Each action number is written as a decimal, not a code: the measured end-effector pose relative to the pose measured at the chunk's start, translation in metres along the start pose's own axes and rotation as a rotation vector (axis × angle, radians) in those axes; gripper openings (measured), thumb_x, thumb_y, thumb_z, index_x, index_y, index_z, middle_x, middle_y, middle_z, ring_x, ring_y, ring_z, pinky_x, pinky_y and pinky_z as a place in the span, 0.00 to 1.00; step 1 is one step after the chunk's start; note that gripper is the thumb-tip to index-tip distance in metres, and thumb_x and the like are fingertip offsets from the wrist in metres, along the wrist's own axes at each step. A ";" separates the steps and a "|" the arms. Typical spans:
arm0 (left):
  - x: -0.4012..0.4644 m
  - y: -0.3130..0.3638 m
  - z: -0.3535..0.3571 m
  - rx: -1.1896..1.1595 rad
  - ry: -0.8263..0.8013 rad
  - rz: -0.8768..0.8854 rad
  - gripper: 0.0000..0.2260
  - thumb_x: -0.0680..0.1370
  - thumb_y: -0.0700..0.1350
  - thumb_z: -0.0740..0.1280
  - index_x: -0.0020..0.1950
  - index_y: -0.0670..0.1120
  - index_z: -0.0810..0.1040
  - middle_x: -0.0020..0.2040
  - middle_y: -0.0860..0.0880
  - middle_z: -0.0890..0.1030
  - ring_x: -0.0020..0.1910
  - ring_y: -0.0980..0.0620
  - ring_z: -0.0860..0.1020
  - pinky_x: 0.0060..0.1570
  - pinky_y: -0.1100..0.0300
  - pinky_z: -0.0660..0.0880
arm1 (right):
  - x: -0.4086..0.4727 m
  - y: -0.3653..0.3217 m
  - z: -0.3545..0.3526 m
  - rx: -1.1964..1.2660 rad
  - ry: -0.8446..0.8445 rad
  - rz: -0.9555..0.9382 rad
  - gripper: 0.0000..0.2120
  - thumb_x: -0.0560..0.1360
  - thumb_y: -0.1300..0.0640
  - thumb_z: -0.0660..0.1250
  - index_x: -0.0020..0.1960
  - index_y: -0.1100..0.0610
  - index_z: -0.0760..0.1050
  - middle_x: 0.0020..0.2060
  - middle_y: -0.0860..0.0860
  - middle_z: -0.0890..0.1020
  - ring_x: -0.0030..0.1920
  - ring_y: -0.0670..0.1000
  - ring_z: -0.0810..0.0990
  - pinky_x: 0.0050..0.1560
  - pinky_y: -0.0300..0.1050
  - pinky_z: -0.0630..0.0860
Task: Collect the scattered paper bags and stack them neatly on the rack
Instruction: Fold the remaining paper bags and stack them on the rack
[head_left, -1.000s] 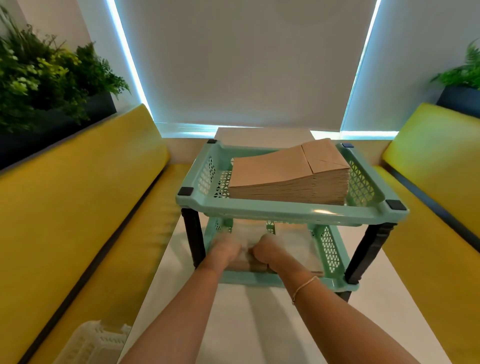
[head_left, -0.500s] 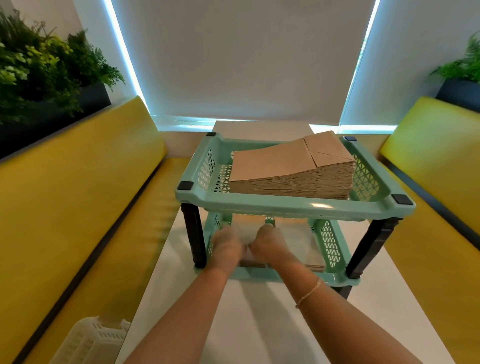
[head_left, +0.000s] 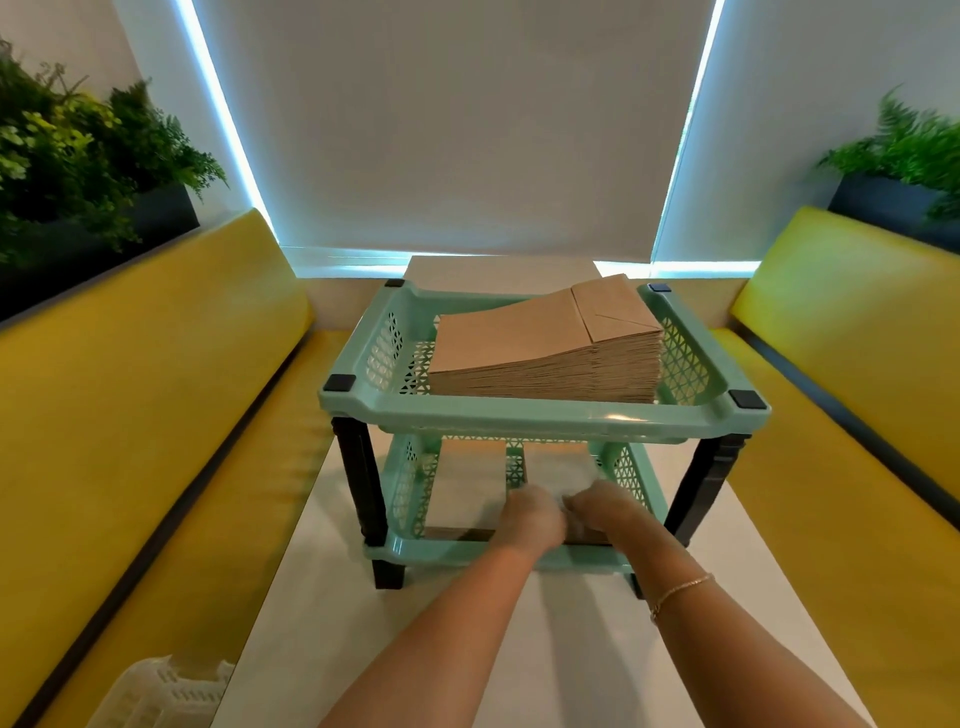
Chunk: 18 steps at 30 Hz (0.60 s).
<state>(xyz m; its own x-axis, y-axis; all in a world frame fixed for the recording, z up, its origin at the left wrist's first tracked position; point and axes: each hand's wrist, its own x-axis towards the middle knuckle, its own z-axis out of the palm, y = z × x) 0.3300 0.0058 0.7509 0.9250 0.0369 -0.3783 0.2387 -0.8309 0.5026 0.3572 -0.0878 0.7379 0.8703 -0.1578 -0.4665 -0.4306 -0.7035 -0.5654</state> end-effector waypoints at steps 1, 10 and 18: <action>0.002 0.000 -0.001 0.011 -0.023 -0.001 0.15 0.79 0.44 0.62 0.63 0.38 0.74 0.63 0.40 0.76 0.62 0.44 0.75 0.55 0.59 0.71 | 0.000 -0.001 0.000 0.001 0.003 0.001 0.17 0.79 0.59 0.59 0.64 0.67 0.71 0.63 0.62 0.75 0.64 0.59 0.74 0.61 0.47 0.71; 0.014 0.008 0.000 0.223 -0.130 0.074 0.17 0.79 0.49 0.60 0.62 0.39 0.75 0.60 0.40 0.78 0.60 0.42 0.76 0.56 0.57 0.72 | 0.012 0.003 -0.002 -0.011 0.024 0.045 0.17 0.78 0.52 0.62 0.58 0.64 0.74 0.58 0.58 0.78 0.55 0.54 0.77 0.57 0.44 0.72; 0.024 0.002 0.003 -0.012 -0.114 -0.038 0.16 0.81 0.39 0.54 0.65 0.35 0.72 0.65 0.38 0.74 0.64 0.41 0.73 0.59 0.55 0.70 | 0.023 0.007 0.000 0.064 -0.010 0.075 0.20 0.75 0.48 0.66 0.56 0.63 0.77 0.56 0.59 0.80 0.56 0.55 0.78 0.57 0.45 0.73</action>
<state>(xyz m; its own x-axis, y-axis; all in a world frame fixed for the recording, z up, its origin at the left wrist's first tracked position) 0.3515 0.0032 0.7409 0.8755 0.0046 -0.4832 0.2775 -0.8235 0.4948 0.3740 -0.0959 0.7235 0.8326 -0.2011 -0.5160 -0.5094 -0.6438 -0.5710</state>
